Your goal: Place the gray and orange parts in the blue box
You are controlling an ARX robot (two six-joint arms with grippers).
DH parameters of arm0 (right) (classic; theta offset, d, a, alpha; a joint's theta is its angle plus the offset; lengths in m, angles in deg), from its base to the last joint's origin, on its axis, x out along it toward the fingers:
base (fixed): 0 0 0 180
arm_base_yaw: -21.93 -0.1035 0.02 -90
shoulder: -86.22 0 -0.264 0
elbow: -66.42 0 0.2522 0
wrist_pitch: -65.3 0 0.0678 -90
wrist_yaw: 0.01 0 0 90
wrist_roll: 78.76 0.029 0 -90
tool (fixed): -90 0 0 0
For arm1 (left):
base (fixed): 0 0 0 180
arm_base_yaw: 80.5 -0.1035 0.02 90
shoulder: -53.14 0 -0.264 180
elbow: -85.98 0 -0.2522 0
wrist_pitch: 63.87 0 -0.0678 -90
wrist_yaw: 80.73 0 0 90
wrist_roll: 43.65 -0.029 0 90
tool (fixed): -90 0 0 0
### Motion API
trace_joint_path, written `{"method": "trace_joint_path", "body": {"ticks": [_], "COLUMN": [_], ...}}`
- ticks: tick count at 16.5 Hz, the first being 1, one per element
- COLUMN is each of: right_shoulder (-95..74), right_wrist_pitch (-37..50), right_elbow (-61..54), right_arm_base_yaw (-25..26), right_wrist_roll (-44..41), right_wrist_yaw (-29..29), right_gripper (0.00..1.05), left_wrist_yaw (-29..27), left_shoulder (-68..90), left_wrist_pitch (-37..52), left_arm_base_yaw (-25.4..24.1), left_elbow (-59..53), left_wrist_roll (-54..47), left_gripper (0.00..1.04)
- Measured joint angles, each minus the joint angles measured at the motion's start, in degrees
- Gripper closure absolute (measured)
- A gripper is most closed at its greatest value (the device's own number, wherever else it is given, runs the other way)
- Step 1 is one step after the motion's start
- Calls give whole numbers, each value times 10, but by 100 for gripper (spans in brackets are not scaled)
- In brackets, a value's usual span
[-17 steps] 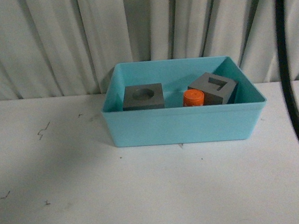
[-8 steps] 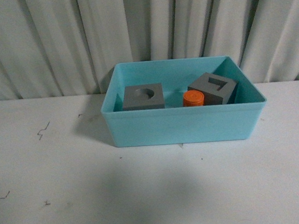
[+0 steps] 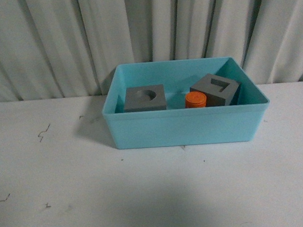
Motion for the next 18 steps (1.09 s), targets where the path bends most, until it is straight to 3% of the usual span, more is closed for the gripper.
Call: {"method": "trace_joint_path", "body": {"ticks": [13,15,18], "right_shoulder": [126,217,222], "right_wrist_pitch": [-88,-190,-190], "right_elbow": [-28,-28,-28], "right_arm_base_yaw": [0,0,0], "right_wrist_roll": [0,0,0], "right_wrist_yaw": [0,0,0], "right_gripper": [103,103,103], "left_wrist_yaw": [0,0,0], "left_shoulder": [0,0,0], "left_wrist_pitch": [0,0,0], "left_arm_base_yaw": [0,0,0], "left_elbow": [0,0,0], "left_wrist_roll": [0,0,0], "left_gripper": [7,7,7]}}
